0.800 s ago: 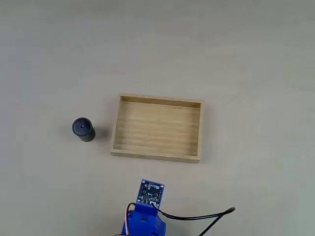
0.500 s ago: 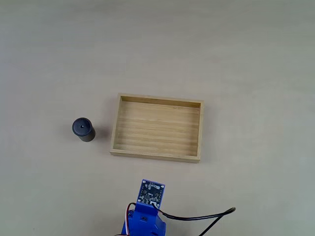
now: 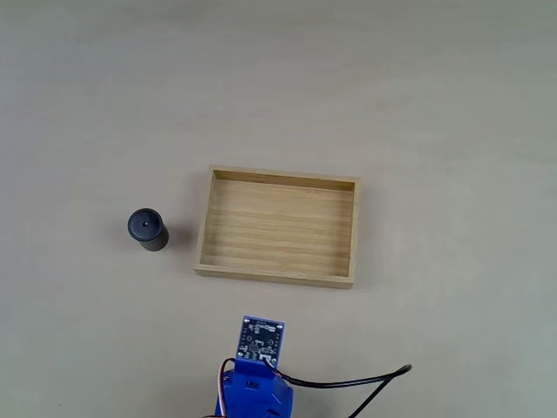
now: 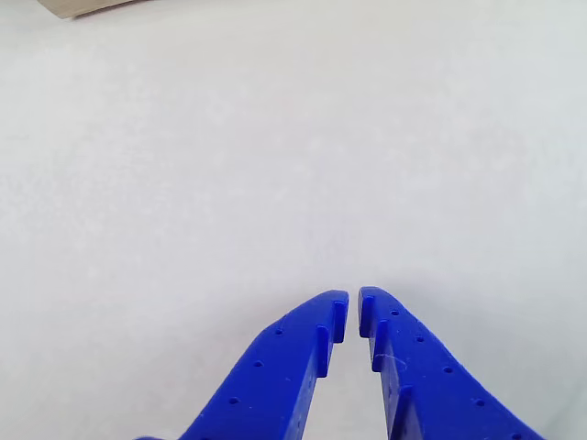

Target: Place the black cylinder in the wooden box then return to rest.

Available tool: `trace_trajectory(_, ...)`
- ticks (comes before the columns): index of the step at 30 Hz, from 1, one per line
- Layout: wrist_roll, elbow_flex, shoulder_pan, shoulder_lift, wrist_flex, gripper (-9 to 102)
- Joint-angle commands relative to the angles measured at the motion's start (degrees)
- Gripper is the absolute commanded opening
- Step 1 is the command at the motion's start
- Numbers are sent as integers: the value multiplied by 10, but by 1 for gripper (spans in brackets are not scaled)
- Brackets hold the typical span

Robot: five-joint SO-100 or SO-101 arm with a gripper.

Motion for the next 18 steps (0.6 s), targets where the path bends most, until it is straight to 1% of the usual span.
trace_trajectory(1, 43, -32, -34, 40, -22, 0)
trace_trajectory(3, 62, -47, -47, 64, -31, 0)
trace_trajectory(8, 62, -105, -72, 131, -70, 0)
trace_trajectory(18, 62, -228, -147, 246, -124, 0)
